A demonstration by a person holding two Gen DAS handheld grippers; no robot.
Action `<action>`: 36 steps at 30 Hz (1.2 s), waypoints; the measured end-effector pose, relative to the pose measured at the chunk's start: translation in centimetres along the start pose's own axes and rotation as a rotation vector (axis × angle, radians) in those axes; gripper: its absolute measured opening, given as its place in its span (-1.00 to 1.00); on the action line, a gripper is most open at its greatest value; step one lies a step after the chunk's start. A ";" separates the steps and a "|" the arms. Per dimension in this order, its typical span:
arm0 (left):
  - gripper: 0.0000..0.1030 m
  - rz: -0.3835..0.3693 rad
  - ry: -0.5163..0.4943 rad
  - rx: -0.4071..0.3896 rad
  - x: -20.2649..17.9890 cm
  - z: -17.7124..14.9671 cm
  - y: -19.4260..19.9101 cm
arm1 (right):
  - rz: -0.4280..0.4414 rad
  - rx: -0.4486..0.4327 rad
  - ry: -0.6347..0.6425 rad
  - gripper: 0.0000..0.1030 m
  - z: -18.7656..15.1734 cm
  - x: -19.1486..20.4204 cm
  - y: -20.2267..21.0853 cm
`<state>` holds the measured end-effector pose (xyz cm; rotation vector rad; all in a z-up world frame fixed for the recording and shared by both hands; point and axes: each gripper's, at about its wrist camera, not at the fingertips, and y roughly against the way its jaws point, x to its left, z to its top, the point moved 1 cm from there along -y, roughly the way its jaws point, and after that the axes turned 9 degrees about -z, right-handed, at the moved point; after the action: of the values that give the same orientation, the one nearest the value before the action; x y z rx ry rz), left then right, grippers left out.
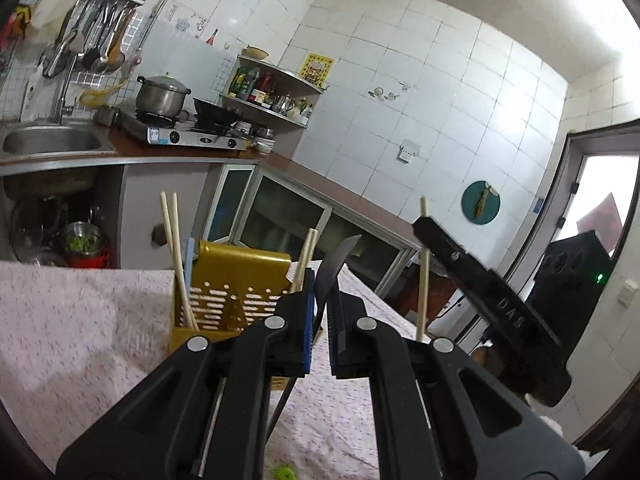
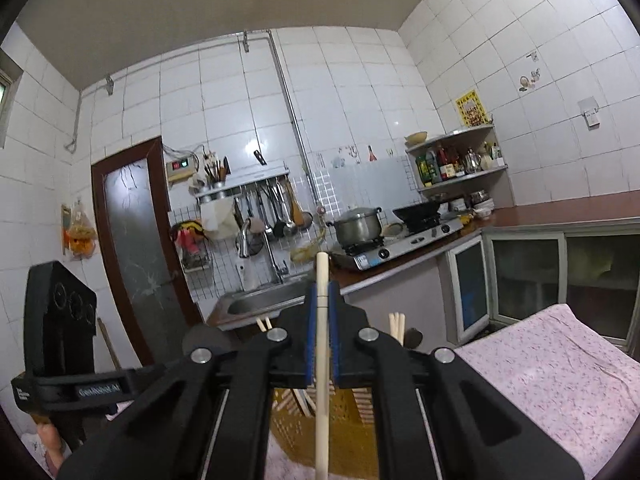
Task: Organize utensils
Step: 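Lift the spoon and chopstick up over the yellow holder, then lower the spoon and chopstick into the yellow holder and open both tools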
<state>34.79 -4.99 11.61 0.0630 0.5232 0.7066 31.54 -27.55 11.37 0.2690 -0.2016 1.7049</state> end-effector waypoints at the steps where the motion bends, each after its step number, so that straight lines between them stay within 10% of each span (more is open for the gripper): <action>1: -0.92 0.005 -0.007 0.007 0.1 0.1 -0.1 | -0.006 -0.005 0.011 -0.88 0.1 0.2 -0.2; 14: -0.92 0.281 -0.235 0.005 -0.3 2.0 -3.2 | -0.135 -0.020 0.078 -0.88 1.2 1.0 -3.5; 36: -0.93 -0.027 -0.176 -0.314 3.5 4.6 -3.8 | -0.175 -0.392 -0.074 -0.88 1.2 -0.8 -4.4</action>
<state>41.52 -5.10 13.22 -0.1737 0.2398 0.7421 36.10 -27.97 12.22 0.0556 -0.5437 1.4477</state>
